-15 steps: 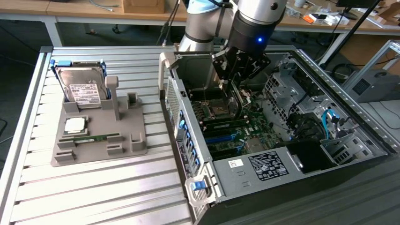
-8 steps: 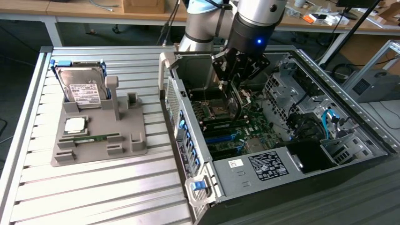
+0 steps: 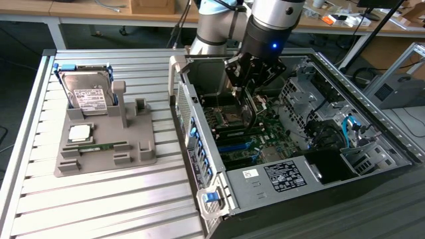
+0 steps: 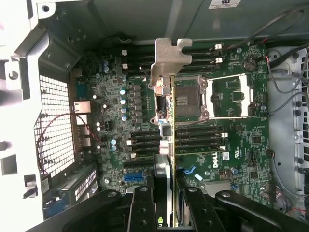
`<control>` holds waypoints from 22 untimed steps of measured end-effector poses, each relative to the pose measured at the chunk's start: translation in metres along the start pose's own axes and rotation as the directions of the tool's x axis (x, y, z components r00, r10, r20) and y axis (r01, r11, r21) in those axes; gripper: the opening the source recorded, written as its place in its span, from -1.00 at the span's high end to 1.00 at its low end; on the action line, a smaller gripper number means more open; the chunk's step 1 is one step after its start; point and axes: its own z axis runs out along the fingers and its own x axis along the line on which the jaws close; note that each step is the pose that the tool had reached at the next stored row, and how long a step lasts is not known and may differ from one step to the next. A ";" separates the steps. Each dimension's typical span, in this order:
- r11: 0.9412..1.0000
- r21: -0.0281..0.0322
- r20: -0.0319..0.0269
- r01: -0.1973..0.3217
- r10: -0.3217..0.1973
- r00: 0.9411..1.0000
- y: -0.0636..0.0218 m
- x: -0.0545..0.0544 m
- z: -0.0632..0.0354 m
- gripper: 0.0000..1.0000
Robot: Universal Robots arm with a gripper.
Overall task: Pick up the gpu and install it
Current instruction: 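Pick up the gpu and move the gpu toward the slot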
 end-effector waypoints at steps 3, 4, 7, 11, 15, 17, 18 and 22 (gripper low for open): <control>1.000 0.000 0.000 0.000 0.000 1.000 0.0000 0.000 0.0014 0.45; 1.000 0.000 0.000 0.000 0.000 1.000 0.0000 0.000 0.0018 0.45; 1.000 0.000 0.000 0.000 0.000 1.000 -0.0001 0.000 0.0034 0.45; 1.000 0.000 0.000 0.006 -0.006 1.000 -0.0001 0.000 0.0047 0.45; 1.000 0.000 0.000 0.008 -0.008 1.000 0.0001 -0.002 0.0058 0.45; 1.000 0.000 0.000 0.009 -0.009 1.000 0.0001 -0.004 0.0064 0.45; 1.000 0.000 0.000 0.010 -0.010 1.000 0.0003 -0.005 0.0071 0.45; 1.000 0.000 0.000 0.011 -0.011 1.000 0.0006 -0.010 0.0089 0.45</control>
